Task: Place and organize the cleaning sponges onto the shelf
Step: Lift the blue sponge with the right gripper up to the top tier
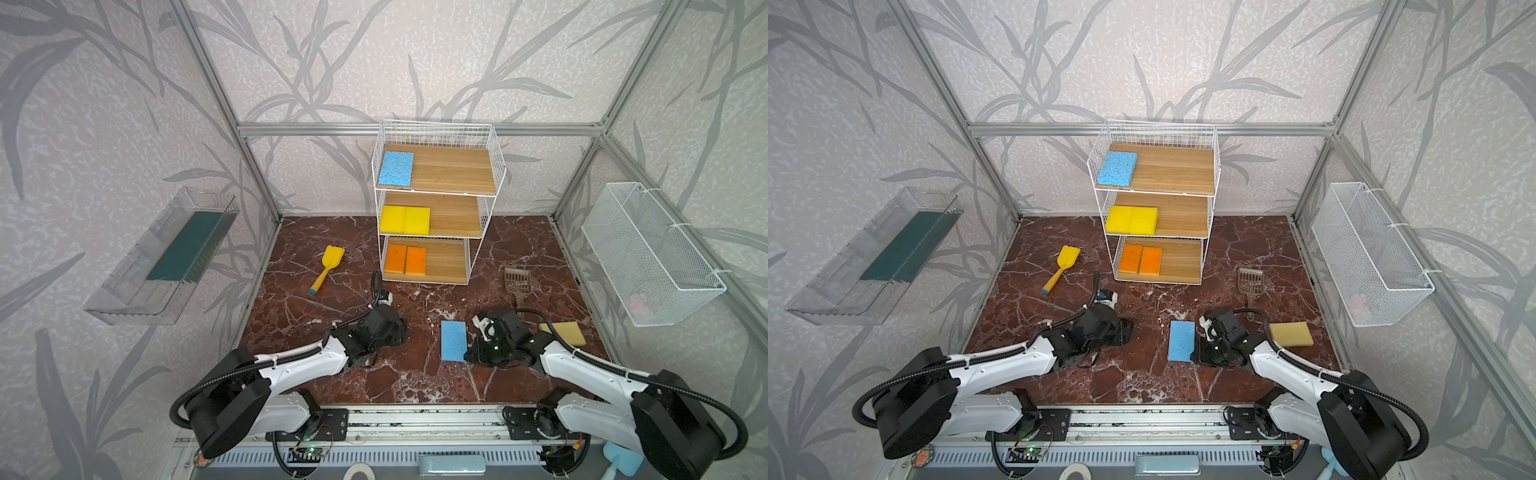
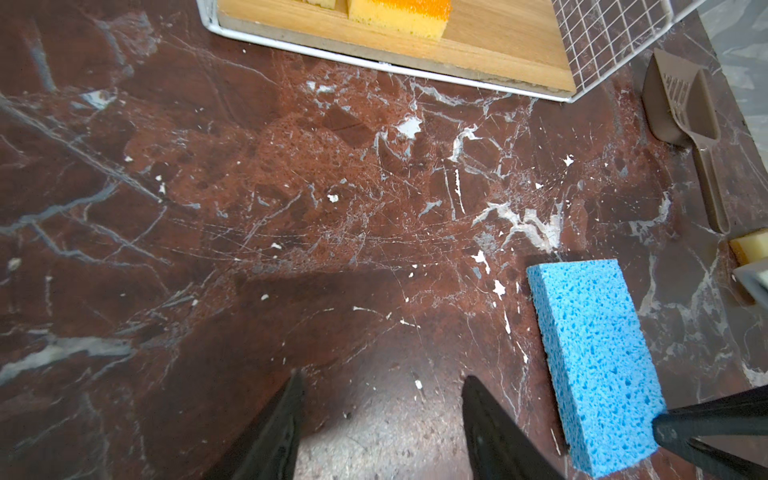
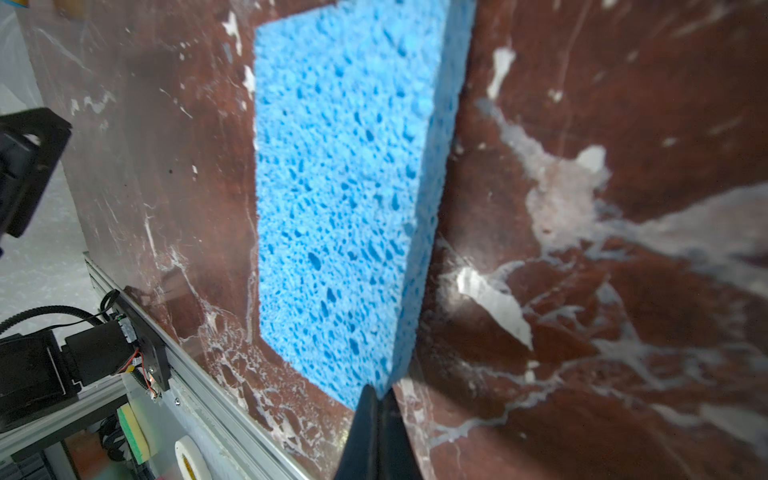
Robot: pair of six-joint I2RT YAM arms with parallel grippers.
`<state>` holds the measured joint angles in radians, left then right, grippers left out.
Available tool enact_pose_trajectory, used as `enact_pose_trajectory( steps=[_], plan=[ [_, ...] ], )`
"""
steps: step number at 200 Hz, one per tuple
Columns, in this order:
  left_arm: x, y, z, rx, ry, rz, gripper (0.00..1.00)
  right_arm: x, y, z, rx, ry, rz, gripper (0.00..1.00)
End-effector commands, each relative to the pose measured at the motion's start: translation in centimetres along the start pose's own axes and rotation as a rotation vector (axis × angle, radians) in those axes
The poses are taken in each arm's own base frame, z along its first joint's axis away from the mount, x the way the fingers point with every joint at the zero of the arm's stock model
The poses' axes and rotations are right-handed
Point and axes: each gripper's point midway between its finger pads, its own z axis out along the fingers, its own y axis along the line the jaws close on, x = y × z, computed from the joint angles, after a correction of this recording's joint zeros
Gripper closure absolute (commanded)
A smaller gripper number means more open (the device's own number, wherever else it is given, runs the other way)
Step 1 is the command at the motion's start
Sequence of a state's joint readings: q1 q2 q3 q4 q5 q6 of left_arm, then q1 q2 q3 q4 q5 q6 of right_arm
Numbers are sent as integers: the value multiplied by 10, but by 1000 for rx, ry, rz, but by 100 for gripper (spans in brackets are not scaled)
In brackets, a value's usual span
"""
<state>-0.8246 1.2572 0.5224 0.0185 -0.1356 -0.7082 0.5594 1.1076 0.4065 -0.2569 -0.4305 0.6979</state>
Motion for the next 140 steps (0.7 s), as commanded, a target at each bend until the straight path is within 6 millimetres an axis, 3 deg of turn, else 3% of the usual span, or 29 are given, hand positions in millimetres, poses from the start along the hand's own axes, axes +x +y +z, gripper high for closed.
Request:
enact_pose_trajectory(
  steps=[1,44,103,140],
  plan=[
    [-1,13,-6,-46,-15,-10,38,-9,14,-17,4,-35,-58,100],
    [-7,17,-16,-53,-36,-8,37,-24,44,-51,-28,-105,-167,100],
    [-9,25,-24,-75,-41,-4,37,-67,115,-131,-115,-337,-338,100],
    [-8,30,-28,-83,-46,-7,37,-91,158,-165,-152,-394,-435,100]
  ],
)
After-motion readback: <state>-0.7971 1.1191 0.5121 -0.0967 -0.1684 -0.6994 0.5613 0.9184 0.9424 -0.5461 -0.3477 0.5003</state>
